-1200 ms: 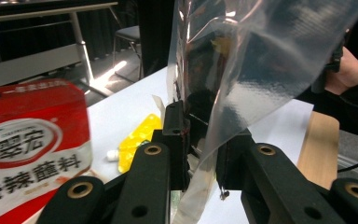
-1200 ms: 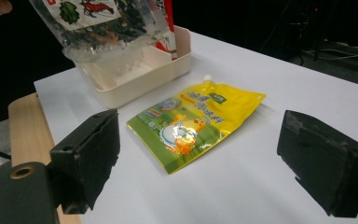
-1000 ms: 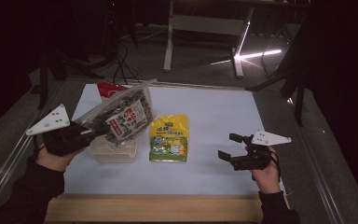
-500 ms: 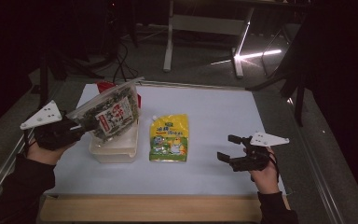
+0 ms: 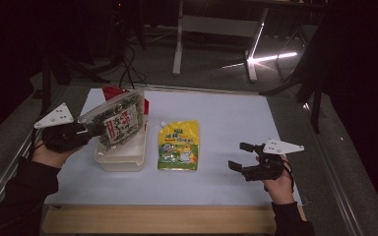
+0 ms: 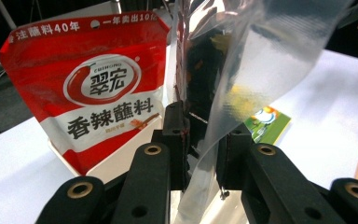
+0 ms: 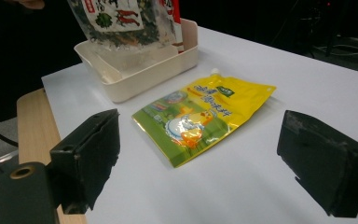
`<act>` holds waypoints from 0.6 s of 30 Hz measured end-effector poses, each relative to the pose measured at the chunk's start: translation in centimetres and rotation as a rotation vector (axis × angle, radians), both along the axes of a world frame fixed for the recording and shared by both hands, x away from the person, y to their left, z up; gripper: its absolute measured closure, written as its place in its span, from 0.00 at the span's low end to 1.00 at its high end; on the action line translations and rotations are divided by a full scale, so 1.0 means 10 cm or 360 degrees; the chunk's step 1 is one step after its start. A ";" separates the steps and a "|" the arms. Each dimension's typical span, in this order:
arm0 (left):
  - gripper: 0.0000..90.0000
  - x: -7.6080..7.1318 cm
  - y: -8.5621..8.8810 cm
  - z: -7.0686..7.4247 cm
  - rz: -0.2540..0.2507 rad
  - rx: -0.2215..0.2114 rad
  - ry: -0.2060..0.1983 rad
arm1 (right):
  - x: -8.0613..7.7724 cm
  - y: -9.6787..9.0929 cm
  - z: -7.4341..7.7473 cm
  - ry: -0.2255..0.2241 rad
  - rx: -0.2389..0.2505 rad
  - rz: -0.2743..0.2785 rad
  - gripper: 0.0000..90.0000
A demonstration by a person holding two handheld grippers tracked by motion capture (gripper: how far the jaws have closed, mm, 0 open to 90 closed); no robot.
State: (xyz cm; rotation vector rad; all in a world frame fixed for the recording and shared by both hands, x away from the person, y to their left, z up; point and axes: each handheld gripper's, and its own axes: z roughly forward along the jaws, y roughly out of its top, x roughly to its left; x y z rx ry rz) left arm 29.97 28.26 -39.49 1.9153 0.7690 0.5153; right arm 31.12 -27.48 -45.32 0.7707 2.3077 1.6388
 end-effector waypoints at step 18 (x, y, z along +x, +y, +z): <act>0.87 0.17 0.00 -0.18 0.0037 0.0037 0.0130 | 0.01 -0.01 -0.01 0.0006 0.0002 0.0001 0.14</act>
